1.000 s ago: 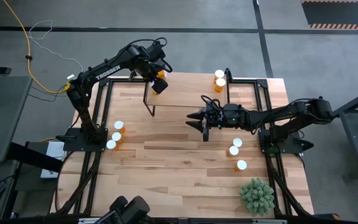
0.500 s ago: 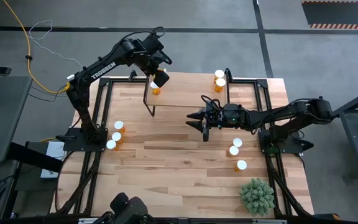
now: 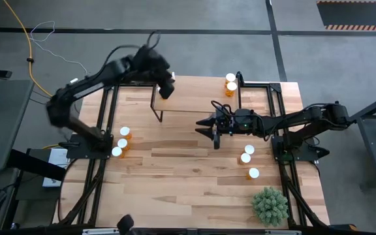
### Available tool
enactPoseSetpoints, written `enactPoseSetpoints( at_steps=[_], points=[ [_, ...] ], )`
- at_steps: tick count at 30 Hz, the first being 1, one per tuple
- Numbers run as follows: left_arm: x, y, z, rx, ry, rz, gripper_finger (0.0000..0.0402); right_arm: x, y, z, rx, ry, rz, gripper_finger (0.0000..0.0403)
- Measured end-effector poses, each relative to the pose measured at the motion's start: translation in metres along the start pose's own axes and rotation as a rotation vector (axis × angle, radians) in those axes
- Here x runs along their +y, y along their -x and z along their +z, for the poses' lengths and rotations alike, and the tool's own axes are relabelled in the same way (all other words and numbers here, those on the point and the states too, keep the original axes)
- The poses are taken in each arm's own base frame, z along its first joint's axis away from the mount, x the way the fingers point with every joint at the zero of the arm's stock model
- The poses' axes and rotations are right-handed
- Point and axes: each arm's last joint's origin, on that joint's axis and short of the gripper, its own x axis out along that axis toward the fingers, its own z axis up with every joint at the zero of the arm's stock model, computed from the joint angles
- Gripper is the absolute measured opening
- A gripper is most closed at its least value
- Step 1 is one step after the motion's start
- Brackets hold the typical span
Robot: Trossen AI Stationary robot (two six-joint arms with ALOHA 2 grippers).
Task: Pick and place medicine bottles onto shelf by color
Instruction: Put the yellow pill bottle on the shelf
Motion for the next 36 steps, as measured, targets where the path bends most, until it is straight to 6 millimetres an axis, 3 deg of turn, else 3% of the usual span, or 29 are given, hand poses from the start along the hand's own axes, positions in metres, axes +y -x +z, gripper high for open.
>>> enactPoseSetpoints(
  at_steps=[5,9,12,28,36],
  points=[
    [-0.007,0.005,-0.056,-0.232,0.056,-0.039,0.0012,0.001,0.000,0.000,-0.003,0.000,0.011,0.0152],
    [-0.011,-0.001,-0.100,-0.391,0.141,-0.067,0.0010,0.001,0.000,0.001,-0.004,0.000,0.010,0.0152],
    [-0.011,-0.010,-0.119,-0.452,0.177,-0.053,0.0002,0.001,0.000,0.001,-0.004,0.000,0.010,0.0152],
    [-0.004,-0.038,-0.114,-0.370,0.207,0.108,0.0000,0.000,0.000,0.002,-0.015,-0.002,0.006,0.0152],
    [-0.004,-0.039,-0.115,-0.365,0.208,0.129,0.0000,0.000,0.000,0.001,-0.014,0.000,0.006,0.0152]
  ],
)
